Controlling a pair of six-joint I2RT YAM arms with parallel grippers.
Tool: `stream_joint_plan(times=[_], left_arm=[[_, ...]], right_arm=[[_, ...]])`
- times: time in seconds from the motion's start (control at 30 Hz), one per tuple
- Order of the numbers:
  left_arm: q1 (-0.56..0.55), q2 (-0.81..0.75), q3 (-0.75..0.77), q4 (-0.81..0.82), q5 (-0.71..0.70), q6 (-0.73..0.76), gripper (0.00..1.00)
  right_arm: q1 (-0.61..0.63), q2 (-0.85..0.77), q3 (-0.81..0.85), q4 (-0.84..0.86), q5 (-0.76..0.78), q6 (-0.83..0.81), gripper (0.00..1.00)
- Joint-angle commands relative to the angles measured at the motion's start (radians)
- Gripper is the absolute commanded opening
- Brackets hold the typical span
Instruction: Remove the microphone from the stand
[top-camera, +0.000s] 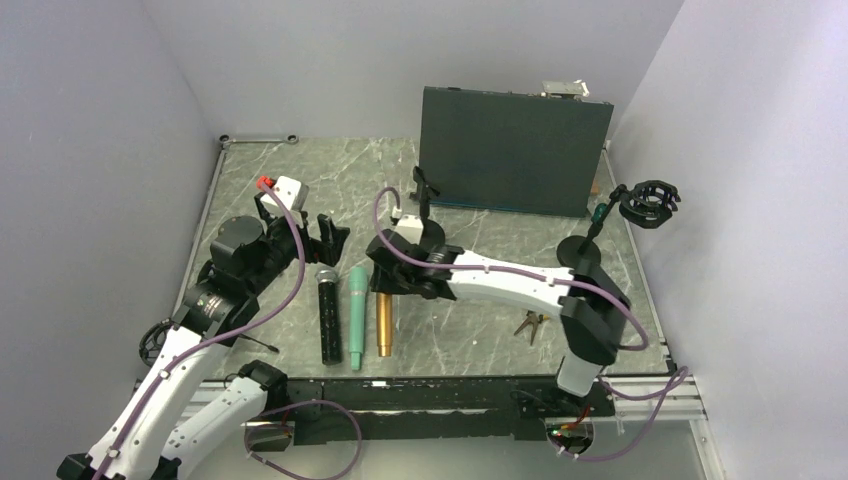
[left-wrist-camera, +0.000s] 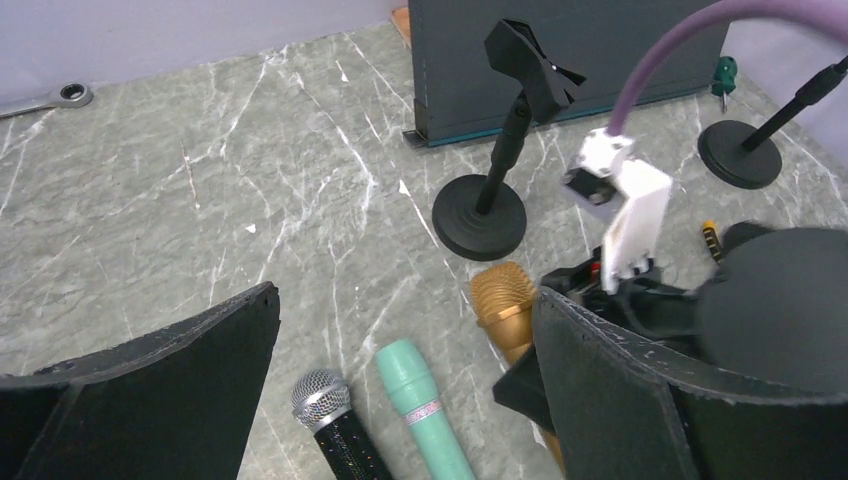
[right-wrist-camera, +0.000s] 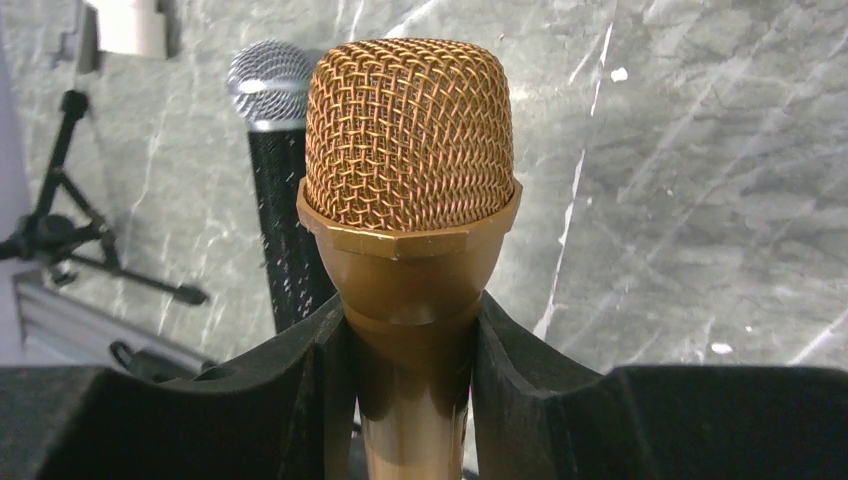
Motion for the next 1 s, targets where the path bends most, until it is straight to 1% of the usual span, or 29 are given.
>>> stream_joint_plan(times=[0.0,0.07,0.2,0.3,0.5,0.63,0.87,0.97], left_arm=[[-0.002,-0.014,-0.005,0.032,-0.028,0.014,0.99],[-0.002,-0.013,-0.003,0.029,-0.028,0.014,0.99],[-0.002,-0.015,-0.004,0.028,-0.028,0.015,1.00],[-0.002,-0.018,0.000,0.025,-0.028,0.014,0.99],[-0.002,-0.034,-0.002,0.026,-0.028,0.008,0.99],[-0.002,-0.036,-0.001,0.021,-0.061,0.008,0.99],[-0.002,-0.039,0.000,0.020,-0.068,0.008,0.99],[-0.002,-0.040,0.001,0.021,-0.067,0.008,0.99]], right_arm=[[0.008,0.108,0.094,-0.054,0.107,0.046,0.15],[0.008,0.147,0.109,-0.061,0.111,0.046,0.16],[0.011,0.209,0.164,-0.106,0.148,0.039,0.21],[0.016,0.241,0.163,-0.092,0.133,0.034,0.24],[0.020,0.293,0.163,-0.061,0.138,0.057,0.27],[0.022,0.308,0.169,-0.050,0.163,0.063,0.33],[0.023,0.342,0.188,-0.049,0.171,0.069,0.52],[0.024,0.349,0.185,-0.040,0.168,0.071,0.57]])
